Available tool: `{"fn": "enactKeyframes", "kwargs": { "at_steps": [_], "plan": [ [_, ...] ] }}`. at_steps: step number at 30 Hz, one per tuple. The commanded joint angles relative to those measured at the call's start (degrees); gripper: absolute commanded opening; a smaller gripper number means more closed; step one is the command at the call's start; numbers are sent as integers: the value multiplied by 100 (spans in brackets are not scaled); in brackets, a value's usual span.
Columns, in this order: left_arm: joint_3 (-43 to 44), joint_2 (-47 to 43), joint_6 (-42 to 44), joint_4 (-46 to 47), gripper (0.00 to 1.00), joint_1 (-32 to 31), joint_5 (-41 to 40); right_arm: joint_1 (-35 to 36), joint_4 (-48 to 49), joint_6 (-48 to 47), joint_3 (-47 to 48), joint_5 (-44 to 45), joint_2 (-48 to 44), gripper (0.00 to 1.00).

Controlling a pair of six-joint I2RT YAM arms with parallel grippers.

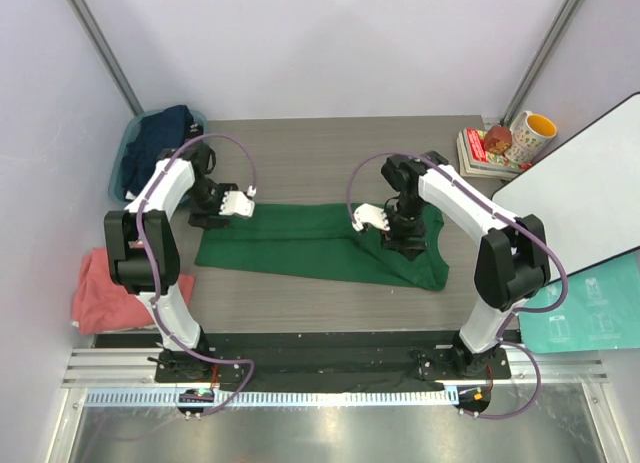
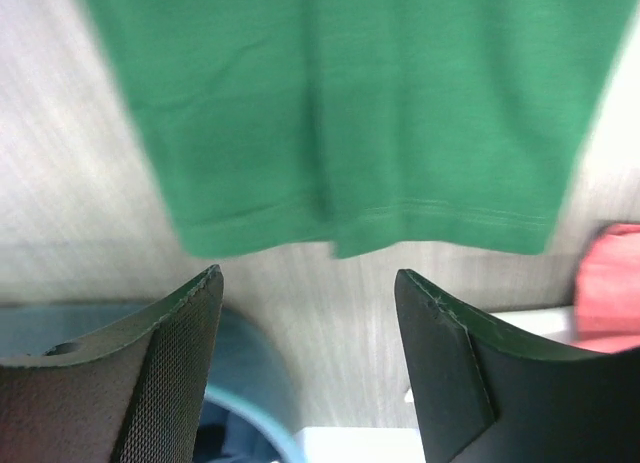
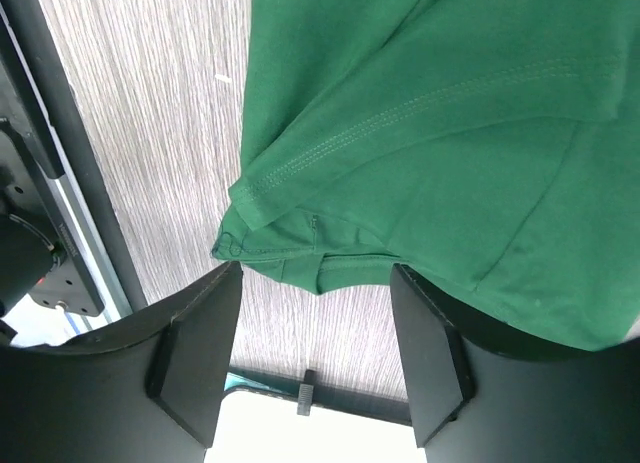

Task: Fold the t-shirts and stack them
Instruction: Fold the other side of the tshirt into a rectangle, then rotate the tshirt 90 degrees

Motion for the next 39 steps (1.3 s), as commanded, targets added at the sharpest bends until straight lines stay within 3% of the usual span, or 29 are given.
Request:
{"fn": "enactKeyframes", "kwargs": {
  "at_steps": [1, 3, 4, 7, 13, 15, 16, 19, 31, 39],
  "plan": [
    [337, 127, -474, 530, 70, 45, -67, 23, -565, 226, 343, -109, -300, 66],
    [179, 75, -720, 1022, 70, 45, -111, -12, -265, 516, 370, 127, -274, 60],
    [109, 65, -782, 1398, 70, 45, -94, -73, 189, 639, 335, 241, -239, 47],
    [21, 91, -941, 1613, 70, 36, 28, -223, 744, 947, 352, 436, -28, 20],
    [187, 258, -1107, 1622, 66, 18, 117, -715, 1668, 1387, 475, 471, 464, 1],
    [258, 285, -1160, 1622, 56, 18, 196, -864, 1766, 1422, 597, 497, 735, 1],
    [319, 329, -1204, 1613, 37, 18, 231, -900, 1880, 1449, 642, 532, 824, 1],
    [372, 373, -1266, 1587, 5, -8, 275, -1049, 2099, 1510, 783, 550, 1149, 1],
    [346, 303, -1415, 1587, 0, -105, 56, -1295, 3267, 1668, 1020, 945, 2151, 1],
    [267, 303, -1530, 1920, 1, -219, -111, -1427, 4780, 2099, 1589, 2280, 3108, 1]
  ]
}}
